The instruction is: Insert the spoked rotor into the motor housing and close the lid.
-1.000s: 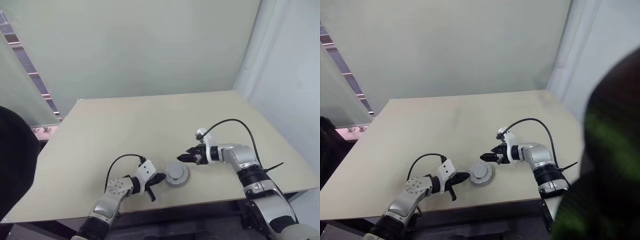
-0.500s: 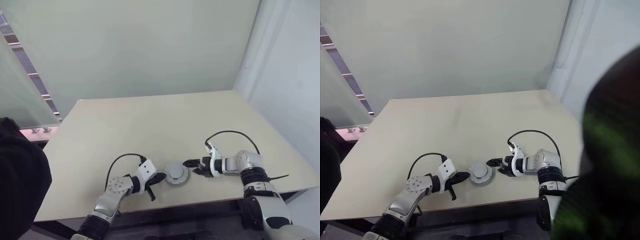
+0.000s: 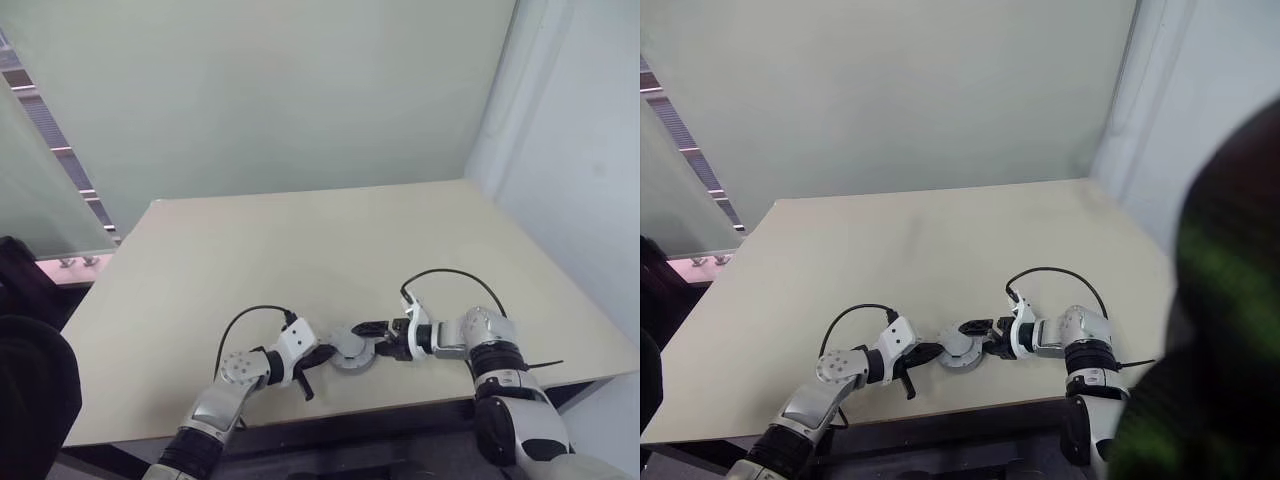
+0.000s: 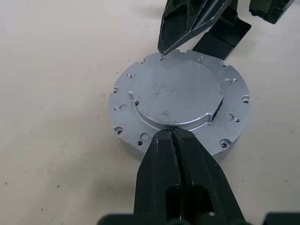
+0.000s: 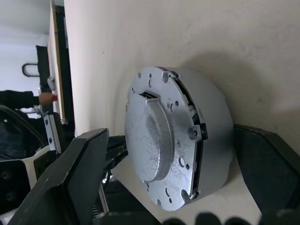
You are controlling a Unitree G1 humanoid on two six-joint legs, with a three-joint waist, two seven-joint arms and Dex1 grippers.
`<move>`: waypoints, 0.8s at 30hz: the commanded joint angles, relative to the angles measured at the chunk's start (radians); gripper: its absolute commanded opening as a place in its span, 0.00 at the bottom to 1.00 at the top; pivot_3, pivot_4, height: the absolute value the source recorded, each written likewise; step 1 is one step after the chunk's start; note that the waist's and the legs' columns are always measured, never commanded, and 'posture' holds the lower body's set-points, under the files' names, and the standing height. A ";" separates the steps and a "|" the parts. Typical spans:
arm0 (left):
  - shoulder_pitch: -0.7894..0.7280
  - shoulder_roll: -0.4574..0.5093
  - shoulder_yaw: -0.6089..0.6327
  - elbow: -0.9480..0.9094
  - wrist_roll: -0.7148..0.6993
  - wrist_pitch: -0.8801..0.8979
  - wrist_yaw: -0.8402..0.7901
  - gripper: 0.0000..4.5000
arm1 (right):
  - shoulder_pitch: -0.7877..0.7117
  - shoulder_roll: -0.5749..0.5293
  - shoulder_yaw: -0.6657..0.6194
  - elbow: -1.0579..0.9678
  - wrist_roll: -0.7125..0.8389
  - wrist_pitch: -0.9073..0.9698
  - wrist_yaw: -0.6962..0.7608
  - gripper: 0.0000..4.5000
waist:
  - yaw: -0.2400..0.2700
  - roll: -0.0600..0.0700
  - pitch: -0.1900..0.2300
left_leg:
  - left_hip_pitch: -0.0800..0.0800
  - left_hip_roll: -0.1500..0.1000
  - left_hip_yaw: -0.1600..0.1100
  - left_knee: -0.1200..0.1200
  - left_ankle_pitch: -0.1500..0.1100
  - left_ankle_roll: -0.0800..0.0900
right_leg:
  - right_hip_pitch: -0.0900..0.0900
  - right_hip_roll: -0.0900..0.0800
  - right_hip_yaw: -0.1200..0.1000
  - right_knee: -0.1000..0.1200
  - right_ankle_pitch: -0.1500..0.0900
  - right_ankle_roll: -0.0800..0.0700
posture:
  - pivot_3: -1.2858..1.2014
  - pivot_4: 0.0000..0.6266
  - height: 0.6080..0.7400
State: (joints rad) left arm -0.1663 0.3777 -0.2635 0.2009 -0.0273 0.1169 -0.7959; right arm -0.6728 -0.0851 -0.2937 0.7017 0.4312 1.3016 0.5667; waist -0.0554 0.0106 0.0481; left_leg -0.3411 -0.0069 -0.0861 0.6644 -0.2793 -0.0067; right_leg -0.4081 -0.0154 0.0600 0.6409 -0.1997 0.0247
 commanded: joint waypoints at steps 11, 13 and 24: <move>-0.002 -0.005 -0.017 0.022 0.023 0.006 0.011 0.00 | 0.012 0.010 -0.041 -0.012 0.066 0.044 -0.042 0.39 | -0.001 0.001 0.000 | 0.001 0.000 0.000 0.000 0.000 0.000 | 0.000 0.000 0.000 0.000 0.000 0.000 | 0.52 0.00 1.00; -0.002 -0.005 -0.017 0.023 0.024 0.004 0.012 0.00 | 0.015 0.008 -0.041 -0.011 0.072 0.046 -0.044 0.29 | -0.003 0.001 -0.001 | 0.001 0.001 0.001 0.000 0.000 0.000 | 0.000 0.000 0.000 0.000 0.000 0.000 | 0.52 0.00 1.00; 0.003 -0.032 0.016 0.008 0.041 0.024 0.101 0.00 | 0.025 0.001 -0.018 -0.012 0.082 0.044 -0.053 0.28 | -0.017 0.001 -0.001 | 0.000 0.000 0.001 -0.001 0.000 0.000 | 0.000 0.000 0.001 -0.001 0.000 0.000 | 0.52 0.00 1.00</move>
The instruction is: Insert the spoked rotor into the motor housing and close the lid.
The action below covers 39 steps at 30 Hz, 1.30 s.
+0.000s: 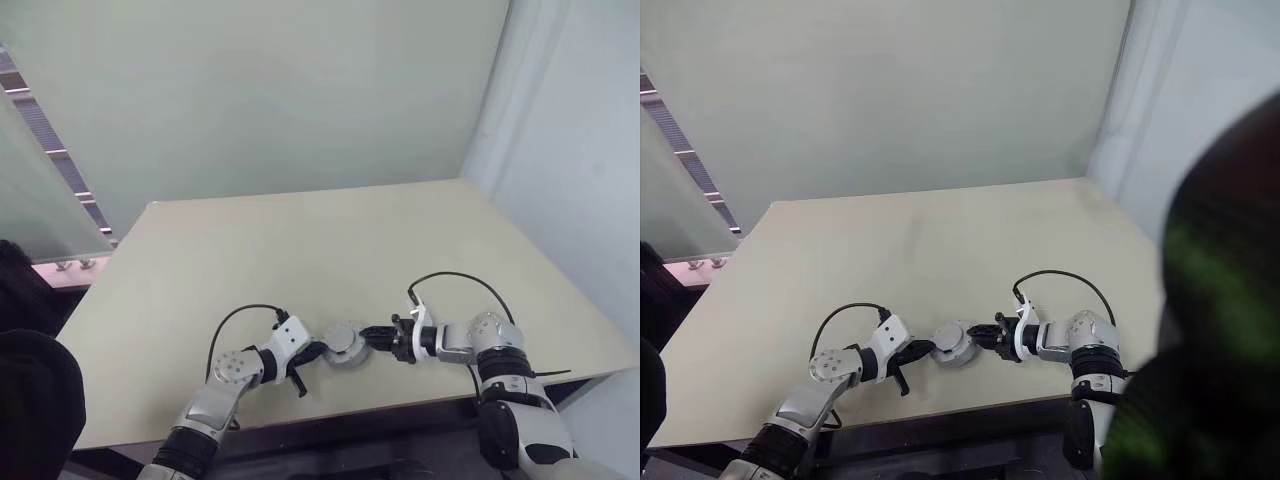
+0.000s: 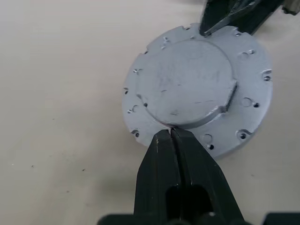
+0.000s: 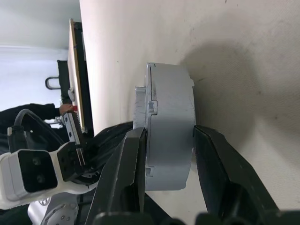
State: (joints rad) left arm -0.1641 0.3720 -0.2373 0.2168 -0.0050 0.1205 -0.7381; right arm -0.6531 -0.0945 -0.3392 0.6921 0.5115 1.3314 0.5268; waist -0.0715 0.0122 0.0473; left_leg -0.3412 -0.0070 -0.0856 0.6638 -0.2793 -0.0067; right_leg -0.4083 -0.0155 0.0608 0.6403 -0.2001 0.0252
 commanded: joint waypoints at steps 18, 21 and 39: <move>-0.027 -0.038 0.335 -0.128 -0.379 0.423 0.015 1.00 | 0.020 0.024 0.030 -0.011 0.031 -0.006 0.009 0.28 | -0.024 -0.002 0.002 | -0.001 0.001 -0.001 -0.004 0.000 0.000 | -0.003 0.000 -0.001 0.000 0.000 0.001 | 0.52 0.00 1.00; -0.022 -0.065 0.449 -0.165 -0.548 0.610 0.045 1.00 | 0.037 0.045 0.008 -0.056 0.079 -0.001 0.038 0.28 | -0.033 -0.004 0.003 | -0.001 0.001 -0.002 -0.004 0.000 0.000 | -0.003 0.000 -0.002 0.000 0.001 0.002 | 0.52 0.00 1.00; 0.024 -0.207 0.791 -0.191 -1.011 1.011 0.385 1.00 | 0.062 0.176 -0.113 -0.256 0.240 0.009 -0.021 0.28 | -0.025 -0.008 0.007 | -0.019 -0.001 -0.007 -0.003 -0.001 0.000 | -0.017 0.000 -0.003 -0.001 0.002 0.003 | 0.52 0.00 1.00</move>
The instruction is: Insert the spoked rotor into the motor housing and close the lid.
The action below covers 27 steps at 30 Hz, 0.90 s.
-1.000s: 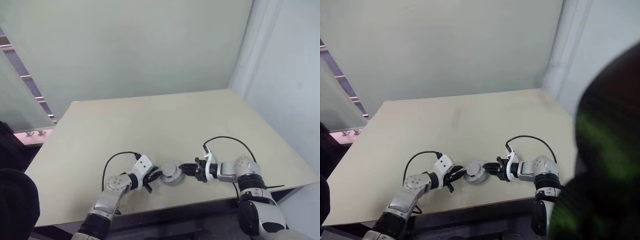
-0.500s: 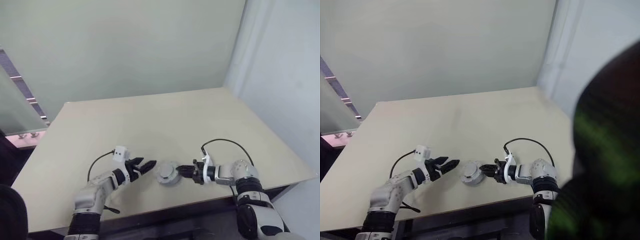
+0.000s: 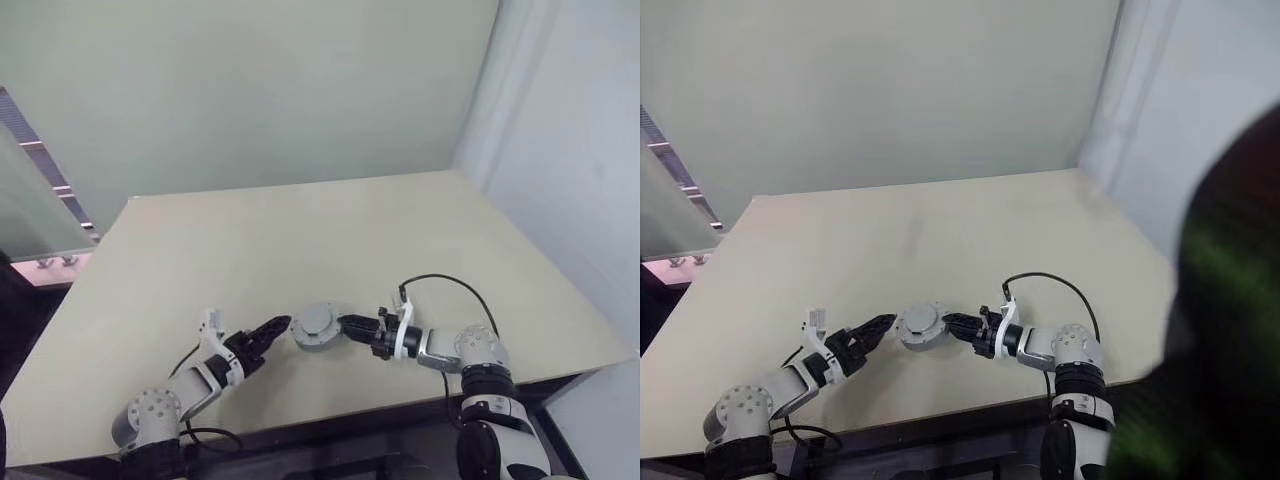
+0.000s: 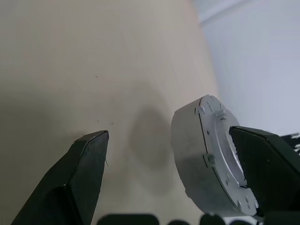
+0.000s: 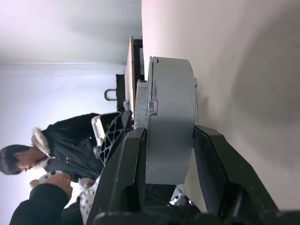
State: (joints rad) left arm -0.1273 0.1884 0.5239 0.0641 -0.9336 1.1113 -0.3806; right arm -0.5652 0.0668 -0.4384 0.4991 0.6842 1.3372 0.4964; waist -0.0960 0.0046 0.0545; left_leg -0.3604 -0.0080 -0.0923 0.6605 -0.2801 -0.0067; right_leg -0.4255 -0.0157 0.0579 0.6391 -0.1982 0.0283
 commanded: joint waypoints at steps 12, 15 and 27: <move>-0.004 -0.108 -0.008 -0.048 -0.211 0.042 0.110 1.00 | -0.023 0.050 0.001 -0.114 0.096 0.025 -0.020 0.28 | -0.002 0.000 0.000 | 0.000 0.000 0.001 0.000 0.000 0.000 | 0.000 0.001 0.001 0.001 0.000 0.000 | 0.52 0.00 1.00; -0.008 -0.129 -0.015 -0.048 -0.231 0.037 0.127 0.96 | -0.018 0.049 0.008 -0.121 0.098 0.030 -0.022 0.28 | -0.002 0.000 0.000 | 0.000 0.000 0.001 0.001 0.000 0.000 | 0.000 0.001 0.001 0.001 0.000 0.000 | 0.52 0.00 1.00; -0.008 -0.174 -0.031 -0.059 -0.318 -0.004 0.203 0.50 | 0.005 0.042 0.019 -0.153 0.113 0.021 -0.039 0.27 | -0.002 -0.001 0.000 | 0.000 0.000 0.002 0.001 0.000 0.000 | 0.000 0.001 0.002 0.001 0.000 0.000 | 0.52 0.00 1.00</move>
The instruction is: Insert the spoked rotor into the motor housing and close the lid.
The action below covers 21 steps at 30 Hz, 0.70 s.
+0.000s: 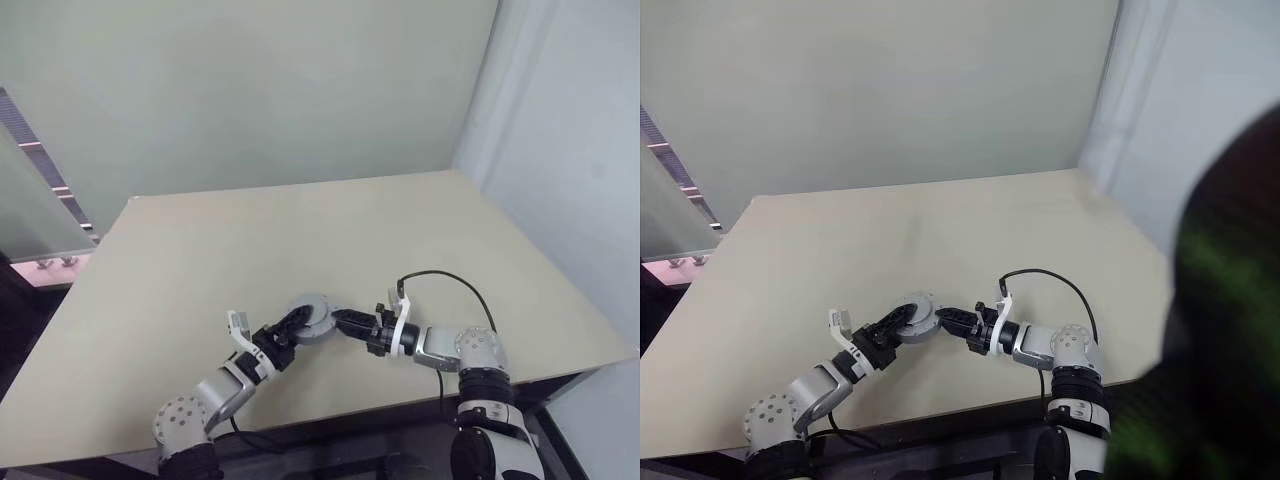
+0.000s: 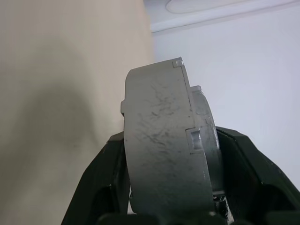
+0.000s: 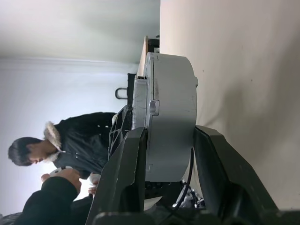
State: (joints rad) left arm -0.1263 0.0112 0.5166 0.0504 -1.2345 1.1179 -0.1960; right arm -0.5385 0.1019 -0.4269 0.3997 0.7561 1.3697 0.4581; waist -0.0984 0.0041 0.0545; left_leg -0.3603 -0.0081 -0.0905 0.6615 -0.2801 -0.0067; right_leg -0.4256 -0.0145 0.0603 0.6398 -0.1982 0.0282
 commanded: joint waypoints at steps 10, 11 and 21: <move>0.013 -0.001 -0.055 -0.069 -0.042 -0.064 0.042 0.45 | 0.025 -0.016 0.111 -0.112 0.003 -0.174 0.051 0.57 | 0.001 0.000 0.000 | 0.000 -0.001 0.000 0.000 0.000 0.000 | 0.000 0.000 0.001 0.000 0.000 0.000 | 0.52 0.00 1.00; 0.017 0.001 -0.058 -0.071 -0.043 -0.070 0.042 0.44 | 0.029 -0.021 0.122 -0.119 0.011 -0.170 0.063 0.66 | 0.001 0.000 0.000 | 0.000 -0.001 0.001 0.000 0.000 0.000 | 0.000 0.000 0.002 0.000 0.000 0.000 | 0.52 0.00 1.00; 0.018 0.016 -0.056 -0.072 -0.032 -0.172 0.006 0.44 | 0.052 -0.049 0.183 -0.140 -0.040 -0.274 0.052 1.00 | 0.001 0.000 0.000 | 0.000 -0.001 0.001 0.000 0.000 0.000 | 0.000 0.000 0.002 0.000 0.000 0.000 | 0.52 0.00 1.00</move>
State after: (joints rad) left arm -0.0838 0.0141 0.4510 0.0323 -1.2520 0.9800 -0.1543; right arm -0.4864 0.0592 -0.2640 0.3067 0.7283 1.1369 0.4994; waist -0.0976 0.0040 0.0545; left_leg -0.3602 -0.0091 -0.0896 0.6618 -0.2800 -0.0068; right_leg -0.4255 -0.0142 0.0627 0.6397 -0.1983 0.0280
